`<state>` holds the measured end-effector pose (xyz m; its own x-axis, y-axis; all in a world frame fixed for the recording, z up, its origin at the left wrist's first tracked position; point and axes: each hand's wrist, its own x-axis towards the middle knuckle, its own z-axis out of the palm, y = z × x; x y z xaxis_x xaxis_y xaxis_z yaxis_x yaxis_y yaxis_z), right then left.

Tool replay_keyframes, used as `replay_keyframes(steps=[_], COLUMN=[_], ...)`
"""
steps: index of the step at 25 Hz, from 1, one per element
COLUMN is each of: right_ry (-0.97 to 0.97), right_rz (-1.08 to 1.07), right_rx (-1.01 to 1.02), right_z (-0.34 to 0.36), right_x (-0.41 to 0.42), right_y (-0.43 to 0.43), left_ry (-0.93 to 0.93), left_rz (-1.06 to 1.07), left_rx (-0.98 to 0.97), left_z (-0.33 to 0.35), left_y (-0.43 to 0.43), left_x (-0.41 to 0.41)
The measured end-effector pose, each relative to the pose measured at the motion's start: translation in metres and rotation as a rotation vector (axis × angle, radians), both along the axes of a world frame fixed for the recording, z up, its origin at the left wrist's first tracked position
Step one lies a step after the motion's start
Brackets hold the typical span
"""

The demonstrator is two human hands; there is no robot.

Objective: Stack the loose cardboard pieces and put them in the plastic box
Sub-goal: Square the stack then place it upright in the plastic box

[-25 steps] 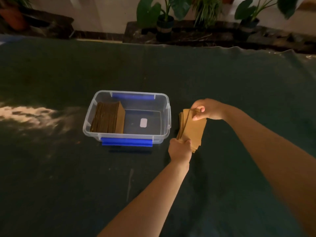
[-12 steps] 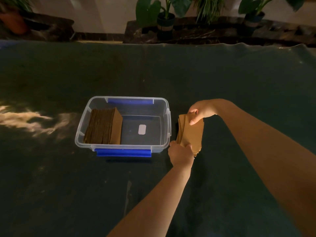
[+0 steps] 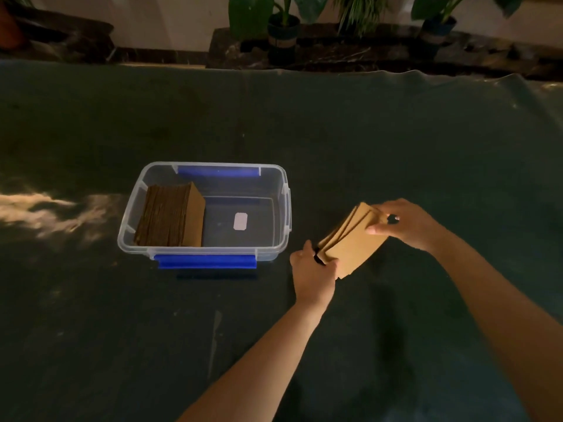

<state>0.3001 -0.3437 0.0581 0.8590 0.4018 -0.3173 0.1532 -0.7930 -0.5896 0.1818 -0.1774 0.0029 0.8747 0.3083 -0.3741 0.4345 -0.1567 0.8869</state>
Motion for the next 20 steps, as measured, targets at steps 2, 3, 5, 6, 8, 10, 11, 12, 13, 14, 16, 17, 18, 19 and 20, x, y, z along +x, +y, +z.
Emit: replay_keyframes(steps=[2, 3, 5, 6, 8, 10, 11, 12, 13, 14, 16, 17, 18, 19, 20], right_ry=[-0.045, -0.071, -0.104, -0.115, -0.143, -0.155, -0.158, -0.161, -0.172, -0.193, -0.217, -0.212, -0.204, -0.197, -0.196], right_rz=[-0.130, -0.187, -0.283, -0.313, -0.324, -0.314, -0.301, -0.273, -0.241, -0.217, -0.202, -0.206, -0.211, -0.209, -0.196], right_rx=[0.028, 0.027, 0.061, 0.108, 0.241, 0.365, 0.413, 0.450, 0.475, 0.493, 0.518, 0.512, 0.495, 0.467, 0.430], right_z=[-0.005, -0.006, -0.004, -0.003, -0.001, -0.005, -0.010, -0.015, -0.021, -0.027, -0.041, -0.049, -0.056, -0.061, -0.065], right_x=[-0.020, -0.031, -0.059, -0.078, -0.124, -0.168, -0.185, -0.198, -0.209, -0.216, -0.225, -0.229, -0.231, -0.233, -0.235], right_y=[-0.011, -0.013, -0.011, -0.006, 0.016, 0.053, 0.072, 0.092, 0.111, 0.125, 0.143, 0.148, 0.150, 0.150, 0.150], left_ry=[-0.034, -0.040, -0.066, -0.106, -0.200, -0.197, -0.160, -0.114, -0.071, -0.042, -0.031, -0.036, -0.044, -0.055, -0.060], left_rz=[-0.113, -0.158, -0.196, -0.199, -0.200, -0.193, -0.186, -0.165, -0.138, -0.118, -0.095, -0.092, -0.093, -0.098, -0.102], left_rx=[-0.010, -0.016, 0.033, 0.079, 0.207, 0.365, 0.437, 0.504, 0.556, 0.589, 0.614, 0.613, 0.610, 0.607, 0.597], left_z=[0.005, 0.009, 0.015, 0.018, 0.024, 0.030, 0.032, 0.034, 0.034, 0.035, 0.033, 0.030, 0.025, 0.020, 0.015], left_y=[0.000, 0.000, 0.007, 0.015, 0.040, 0.077, 0.095, 0.113, 0.130, 0.141, 0.157, 0.162, 0.165, 0.167, 0.169], left_x=[-0.002, -0.005, -0.020, -0.034, -0.073, -0.118, -0.136, -0.153, -0.165, -0.173, -0.182, -0.185, -0.187, -0.188, -0.189])
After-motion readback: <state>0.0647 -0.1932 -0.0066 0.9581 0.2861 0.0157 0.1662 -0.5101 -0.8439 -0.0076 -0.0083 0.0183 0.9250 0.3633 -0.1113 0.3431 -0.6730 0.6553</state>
